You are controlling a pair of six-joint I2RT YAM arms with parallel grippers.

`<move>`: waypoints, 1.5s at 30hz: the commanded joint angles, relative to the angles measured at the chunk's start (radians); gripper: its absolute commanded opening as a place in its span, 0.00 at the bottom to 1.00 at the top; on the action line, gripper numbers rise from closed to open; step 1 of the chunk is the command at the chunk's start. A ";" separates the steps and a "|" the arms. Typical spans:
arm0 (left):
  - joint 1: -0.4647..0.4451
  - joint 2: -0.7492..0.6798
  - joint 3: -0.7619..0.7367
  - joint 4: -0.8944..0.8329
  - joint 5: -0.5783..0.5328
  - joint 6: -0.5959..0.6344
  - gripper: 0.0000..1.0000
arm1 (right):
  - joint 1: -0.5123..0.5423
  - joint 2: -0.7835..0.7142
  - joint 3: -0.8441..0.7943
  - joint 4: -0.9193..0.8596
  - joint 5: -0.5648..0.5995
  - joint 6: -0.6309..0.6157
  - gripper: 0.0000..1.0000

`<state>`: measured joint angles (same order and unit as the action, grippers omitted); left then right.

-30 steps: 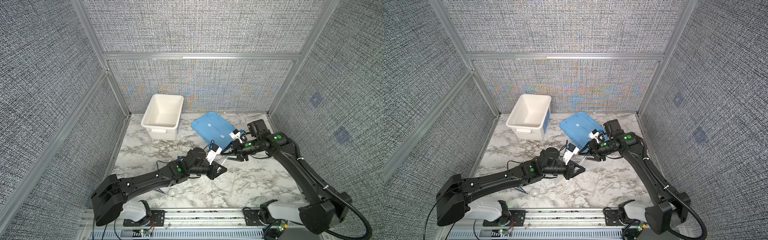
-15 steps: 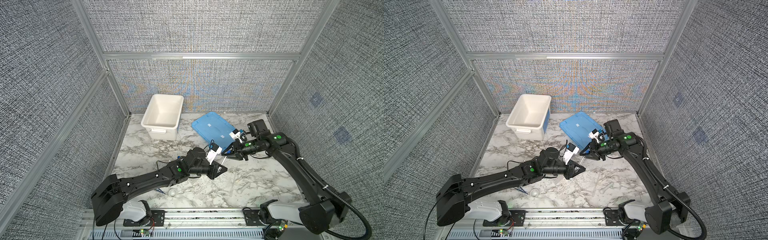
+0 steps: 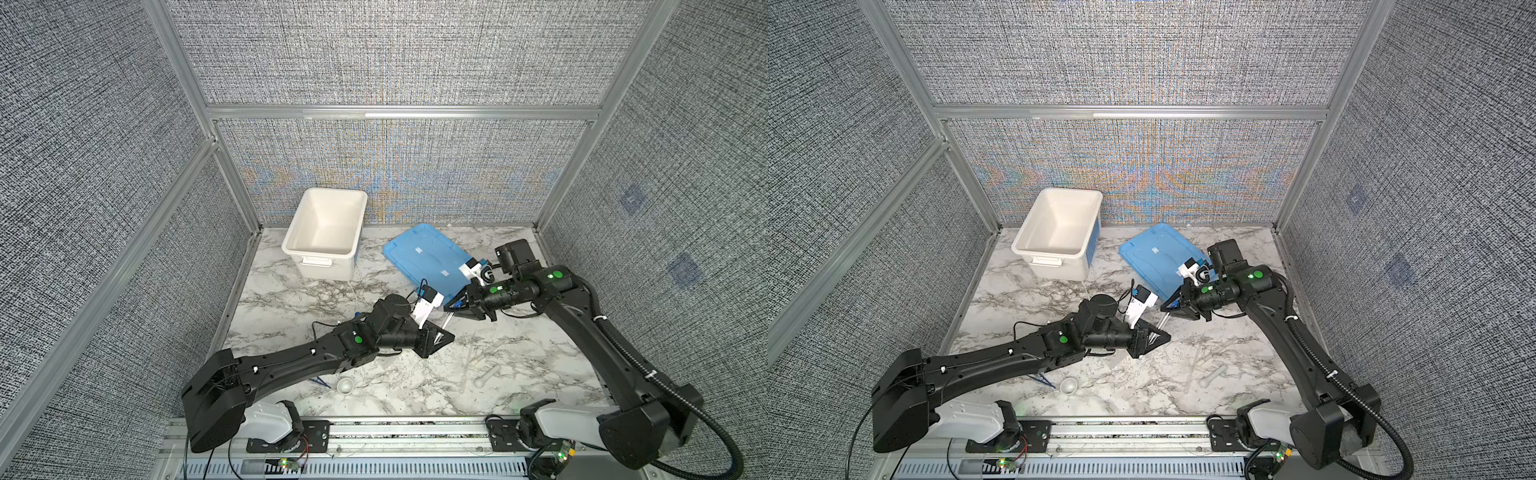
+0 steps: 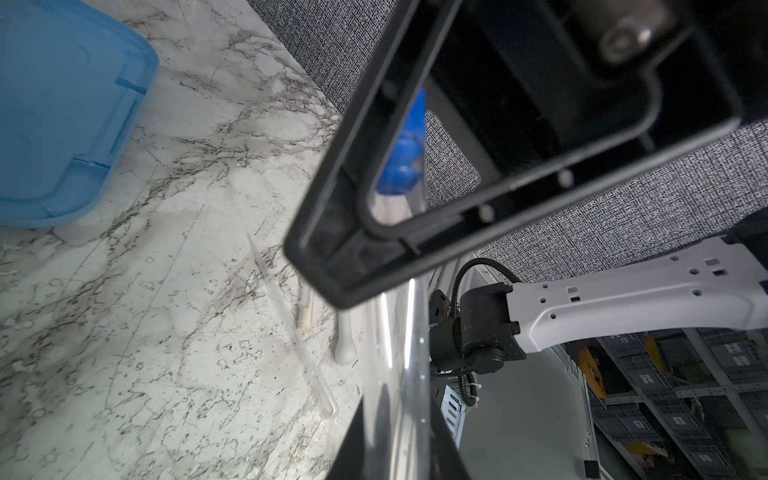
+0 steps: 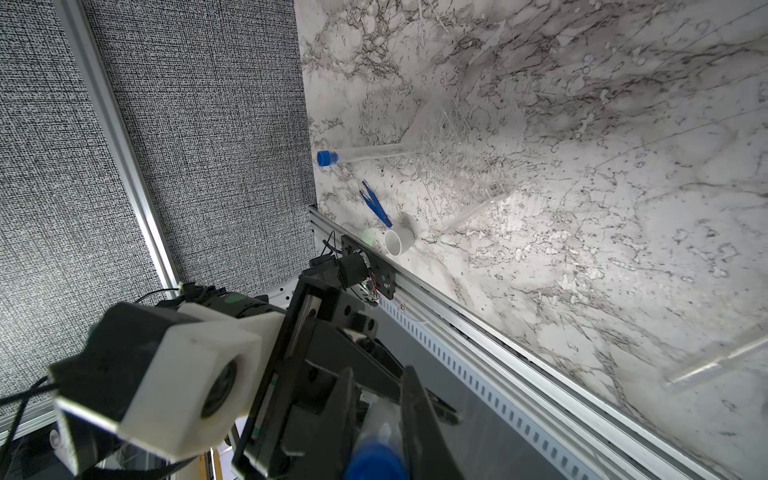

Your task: Organize the chemistry lab equipment

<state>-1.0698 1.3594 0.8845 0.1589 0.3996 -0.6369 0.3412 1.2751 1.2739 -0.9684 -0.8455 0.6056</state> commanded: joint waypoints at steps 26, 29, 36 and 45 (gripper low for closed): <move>0.124 -0.373 0.031 -0.443 -0.368 0.079 0.86 | 0.097 0.096 0.099 0.053 0.325 -0.030 0.16; 0.154 -0.428 0.100 -0.612 -0.469 0.095 0.91 | 0.145 0.121 0.116 0.099 0.406 -0.029 0.16; 0.291 -0.497 0.204 -0.887 -0.647 0.132 0.99 | 0.273 0.225 0.163 0.250 0.533 -0.051 0.16; 0.598 -0.509 0.231 -1.025 -0.644 0.145 0.99 | 0.404 0.429 0.319 0.307 0.644 -0.123 0.13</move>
<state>-0.5362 0.8429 1.1198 -0.7956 -0.2390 -0.5041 0.7288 1.6733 1.5585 -0.6956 -0.2630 0.5240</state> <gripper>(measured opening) 0.990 0.139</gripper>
